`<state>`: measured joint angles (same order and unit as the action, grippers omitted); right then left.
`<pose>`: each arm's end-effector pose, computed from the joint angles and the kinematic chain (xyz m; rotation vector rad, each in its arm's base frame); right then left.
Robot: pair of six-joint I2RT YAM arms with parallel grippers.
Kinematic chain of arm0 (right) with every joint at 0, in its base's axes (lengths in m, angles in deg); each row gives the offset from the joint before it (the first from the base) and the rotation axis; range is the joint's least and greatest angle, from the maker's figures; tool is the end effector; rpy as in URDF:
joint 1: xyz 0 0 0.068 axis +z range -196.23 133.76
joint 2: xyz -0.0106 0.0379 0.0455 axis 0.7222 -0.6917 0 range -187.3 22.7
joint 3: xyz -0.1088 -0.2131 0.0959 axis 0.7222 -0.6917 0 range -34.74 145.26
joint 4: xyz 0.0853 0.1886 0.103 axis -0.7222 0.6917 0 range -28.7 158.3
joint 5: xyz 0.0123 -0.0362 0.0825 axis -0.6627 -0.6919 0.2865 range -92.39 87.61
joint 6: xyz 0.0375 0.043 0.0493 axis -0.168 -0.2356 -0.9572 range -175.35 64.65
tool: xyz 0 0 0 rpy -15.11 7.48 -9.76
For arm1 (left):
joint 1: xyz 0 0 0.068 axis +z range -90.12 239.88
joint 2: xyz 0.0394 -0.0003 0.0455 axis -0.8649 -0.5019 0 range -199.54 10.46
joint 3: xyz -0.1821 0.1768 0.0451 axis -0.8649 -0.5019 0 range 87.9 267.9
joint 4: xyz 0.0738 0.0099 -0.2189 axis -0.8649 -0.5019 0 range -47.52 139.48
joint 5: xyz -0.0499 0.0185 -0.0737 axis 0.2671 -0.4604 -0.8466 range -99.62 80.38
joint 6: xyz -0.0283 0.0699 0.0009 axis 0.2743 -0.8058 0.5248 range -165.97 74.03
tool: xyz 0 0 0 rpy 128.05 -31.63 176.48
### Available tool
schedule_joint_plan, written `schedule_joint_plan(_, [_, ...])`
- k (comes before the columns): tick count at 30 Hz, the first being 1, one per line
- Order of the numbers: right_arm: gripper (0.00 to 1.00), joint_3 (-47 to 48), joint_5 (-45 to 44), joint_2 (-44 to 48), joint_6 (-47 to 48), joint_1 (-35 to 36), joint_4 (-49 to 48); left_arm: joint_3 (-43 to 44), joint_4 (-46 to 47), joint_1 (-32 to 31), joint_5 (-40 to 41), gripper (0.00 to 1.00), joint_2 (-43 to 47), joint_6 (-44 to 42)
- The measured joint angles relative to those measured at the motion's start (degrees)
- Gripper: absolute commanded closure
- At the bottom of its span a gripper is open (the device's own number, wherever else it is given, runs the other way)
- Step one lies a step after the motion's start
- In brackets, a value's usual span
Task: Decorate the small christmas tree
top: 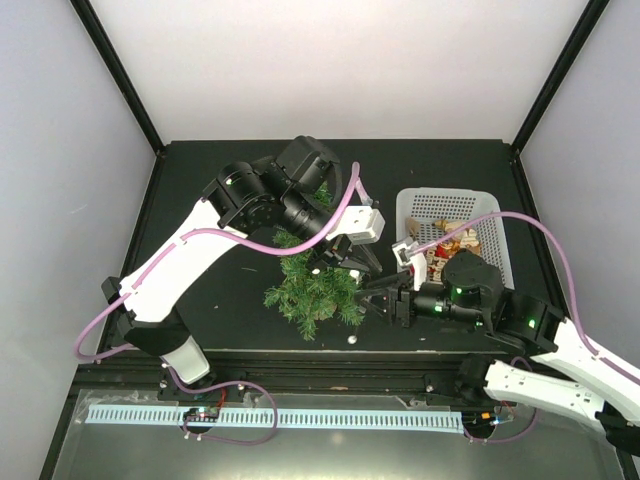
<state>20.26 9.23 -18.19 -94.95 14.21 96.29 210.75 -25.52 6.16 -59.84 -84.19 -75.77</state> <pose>0.0634 0.1377 0.3376 -0.5437 2.1126 1.2909 0.1249 -0.2526 0.4308 1.8492 1.4309 -1.2425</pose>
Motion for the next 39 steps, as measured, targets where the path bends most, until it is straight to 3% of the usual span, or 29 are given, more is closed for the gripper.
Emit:
schedule_joint_plan(18, [0.46,-4.11,-0.15,3.15,-2.38,0.96,-6.51,0.02,0.0,0.0,0.02,0.98,0.0,0.02])
schedule_joint_plan(33, [0.49,-3.93,-13.7,-3.52,-1.95,11.74,-2.69,0.02,0.0,0.0,0.04,0.98,0.0,0.04])
schedule_joint_plan(39, [0.62,-8.57,-19.45,-2.16,-3.34,13.51,-3.69,0.02,0.0,0.0,0.04,0.98,0.0,0.07])
